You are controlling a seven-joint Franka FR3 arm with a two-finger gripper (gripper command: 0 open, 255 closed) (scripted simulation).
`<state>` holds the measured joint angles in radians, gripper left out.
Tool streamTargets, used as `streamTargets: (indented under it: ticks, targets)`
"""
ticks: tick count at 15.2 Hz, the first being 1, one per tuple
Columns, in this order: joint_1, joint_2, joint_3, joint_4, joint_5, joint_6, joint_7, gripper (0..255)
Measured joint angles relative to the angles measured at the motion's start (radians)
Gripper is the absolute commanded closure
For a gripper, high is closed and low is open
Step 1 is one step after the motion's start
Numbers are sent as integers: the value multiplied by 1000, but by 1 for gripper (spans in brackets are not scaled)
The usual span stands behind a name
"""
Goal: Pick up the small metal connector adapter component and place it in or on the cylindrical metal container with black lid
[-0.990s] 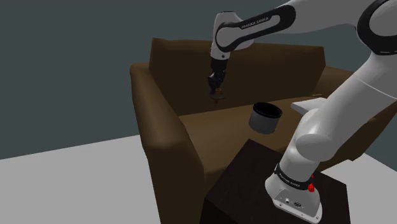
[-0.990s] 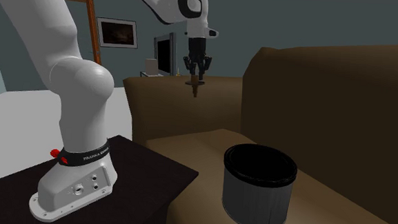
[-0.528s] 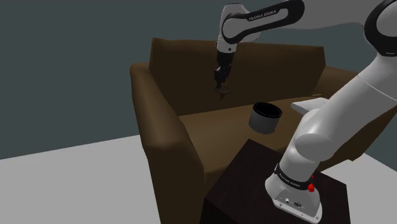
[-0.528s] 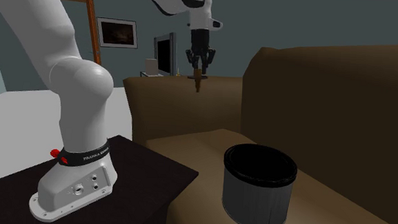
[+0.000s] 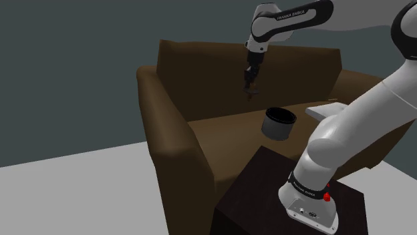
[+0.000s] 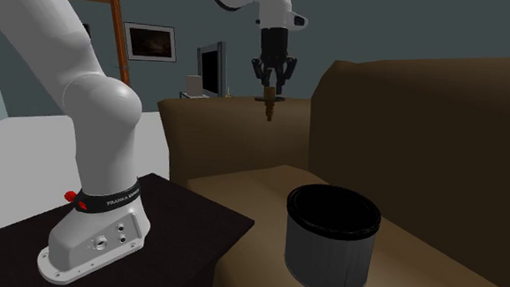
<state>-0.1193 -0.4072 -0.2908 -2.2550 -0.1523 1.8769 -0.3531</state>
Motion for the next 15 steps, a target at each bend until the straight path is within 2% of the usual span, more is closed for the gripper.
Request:
streamTargets:
  ticks: [3,15]
  targets:
    - [-28,-23,-43,-8,-22,-8,-62,255]
    - [-118,43,-266,131,-67,-44,-369,255]
